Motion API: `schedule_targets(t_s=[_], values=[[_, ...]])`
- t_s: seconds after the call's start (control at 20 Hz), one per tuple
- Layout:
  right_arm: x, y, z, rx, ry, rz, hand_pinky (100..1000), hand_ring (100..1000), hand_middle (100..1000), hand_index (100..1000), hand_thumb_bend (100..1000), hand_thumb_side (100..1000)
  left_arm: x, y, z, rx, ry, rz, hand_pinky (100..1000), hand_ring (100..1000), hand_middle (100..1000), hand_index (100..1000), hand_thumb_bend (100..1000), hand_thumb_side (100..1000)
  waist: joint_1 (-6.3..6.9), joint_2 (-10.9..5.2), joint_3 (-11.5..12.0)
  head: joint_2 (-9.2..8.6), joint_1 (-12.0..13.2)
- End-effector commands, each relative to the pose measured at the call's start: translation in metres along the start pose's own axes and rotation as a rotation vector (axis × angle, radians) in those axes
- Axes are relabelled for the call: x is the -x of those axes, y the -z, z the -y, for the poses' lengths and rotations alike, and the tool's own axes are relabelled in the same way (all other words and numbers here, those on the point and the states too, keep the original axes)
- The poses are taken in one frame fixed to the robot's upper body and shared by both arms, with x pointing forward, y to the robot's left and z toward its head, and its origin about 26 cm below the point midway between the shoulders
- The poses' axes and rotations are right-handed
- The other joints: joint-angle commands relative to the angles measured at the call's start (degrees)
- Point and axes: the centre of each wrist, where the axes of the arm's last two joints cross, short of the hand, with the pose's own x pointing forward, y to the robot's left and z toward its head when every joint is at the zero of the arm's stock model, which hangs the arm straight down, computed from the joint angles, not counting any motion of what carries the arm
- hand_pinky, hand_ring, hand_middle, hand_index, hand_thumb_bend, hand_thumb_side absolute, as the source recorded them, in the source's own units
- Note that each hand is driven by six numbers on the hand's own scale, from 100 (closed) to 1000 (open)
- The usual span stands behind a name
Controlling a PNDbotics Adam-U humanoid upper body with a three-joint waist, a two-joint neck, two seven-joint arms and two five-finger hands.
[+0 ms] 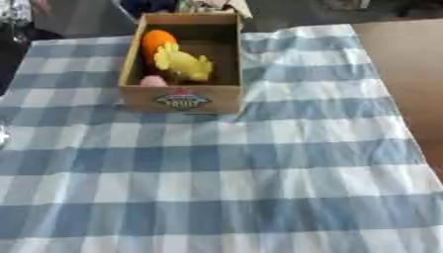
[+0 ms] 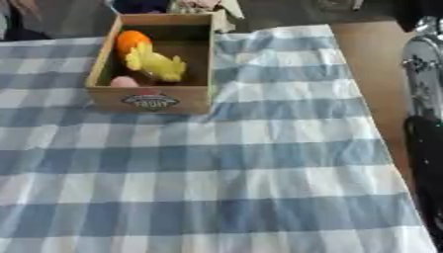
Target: Pick up objects on the table and place them in the box.
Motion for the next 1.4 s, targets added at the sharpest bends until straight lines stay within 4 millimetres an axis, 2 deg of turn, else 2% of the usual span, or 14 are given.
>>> schedule_targets(t_s=[0.05,0.35,0.45,0.95,1.15,1.4], values=[[-0.007,-0.001,0.007,0.020,0.038,0.068,917,808,679,839,100,657,0.002,-0.003,-0.008,-0.099,-0.107,0.051,492,629,602,852,100,786,-0.01,-1.04,0.2,0.52,0.2],[0.000,-0.017,0.013,0.019,0.117,0.106,881,787,663,819,100,669,0.014,-0.021,-0.014,-0.123,-0.272,0.110,522,642,613,861,100,777,0.22,-1.12,0.0,0.47,1.2],[0.001,-0.021,0.016,0.016,0.136,0.112,877,776,652,812,100,640,0.018,-0.026,-0.016,-0.111,-0.301,0.128,525,644,615,864,100,768,0.19,-1.17,-0.1,0.45,1.3],[0.005,-0.033,0.021,0.008,0.202,0.093,892,771,643,808,100,641,0.023,-0.033,-0.019,-0.087,-0.344,0.124,541,651,614,864,100,777,-0.36,-1.82,-0.5,1.12,1.5],[0.007,-0.036,0.018,0.001,0.248,0.089,902,769,639,806,100,633,0.022,-0.033,-0.018,-0.092,-0.353,0.116,541,651,610,859,100,788,-1.33,-2.36,-0.6,1.84,1.1],[0.008,-0.037,0.021,0.011,0.285,0.083,897,764,634,805,100,630,0.022,-0.033,-0.018,-0.098,-0.353,0.113,540,650,607,856,100,782,-1.99,-2.62,-0.4,1.94,0.9]])
